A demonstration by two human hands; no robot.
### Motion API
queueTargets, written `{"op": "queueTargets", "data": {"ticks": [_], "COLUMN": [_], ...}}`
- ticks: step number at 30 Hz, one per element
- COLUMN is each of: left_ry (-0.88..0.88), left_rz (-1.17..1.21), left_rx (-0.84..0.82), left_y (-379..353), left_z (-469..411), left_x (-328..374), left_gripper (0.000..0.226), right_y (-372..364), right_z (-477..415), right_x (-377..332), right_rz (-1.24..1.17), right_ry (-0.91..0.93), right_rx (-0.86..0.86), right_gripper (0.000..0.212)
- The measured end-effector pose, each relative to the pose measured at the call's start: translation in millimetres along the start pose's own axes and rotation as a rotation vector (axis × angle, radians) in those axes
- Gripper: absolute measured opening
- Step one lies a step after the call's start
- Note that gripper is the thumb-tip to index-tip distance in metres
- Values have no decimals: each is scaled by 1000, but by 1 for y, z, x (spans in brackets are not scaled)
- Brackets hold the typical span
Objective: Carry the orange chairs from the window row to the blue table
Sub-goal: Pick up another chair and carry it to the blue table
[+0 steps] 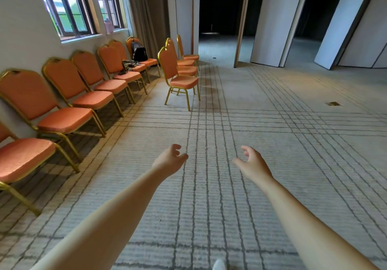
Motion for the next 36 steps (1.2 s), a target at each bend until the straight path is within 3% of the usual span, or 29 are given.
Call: {"op": "queueTargets", "data": {"ticks": [12, 25, 36], "left_ry": [27, 81, 90], "left_rz": [107, 235, 134], "left_rx": [87, 65, 10], "left_y": [19, 11, 29], "left_z": [-356, -727, -1022], "left_x": [83, 114, 148], "left_gripper": [53, 53, 55], "right_y": [-1, -45, -78], "right_z": [-381, -739, -1017], "right_x": [-56, -102, -153], "right_rz": [11, 39, 17], "right_ry": [101, 64, -21], "right_rx": [-32, -83, -89], "right_gripper": [61, 62, 65]}}
Point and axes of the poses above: each hand's wrist, its own z-axis away from the middle knuckle, its own y-axis out of the back of the hand, x = y × z, the point moved 9 cm from there along -z, towards the middle knuckle, and after that the axes turned 1 degree about z, right-handed, at the moved point
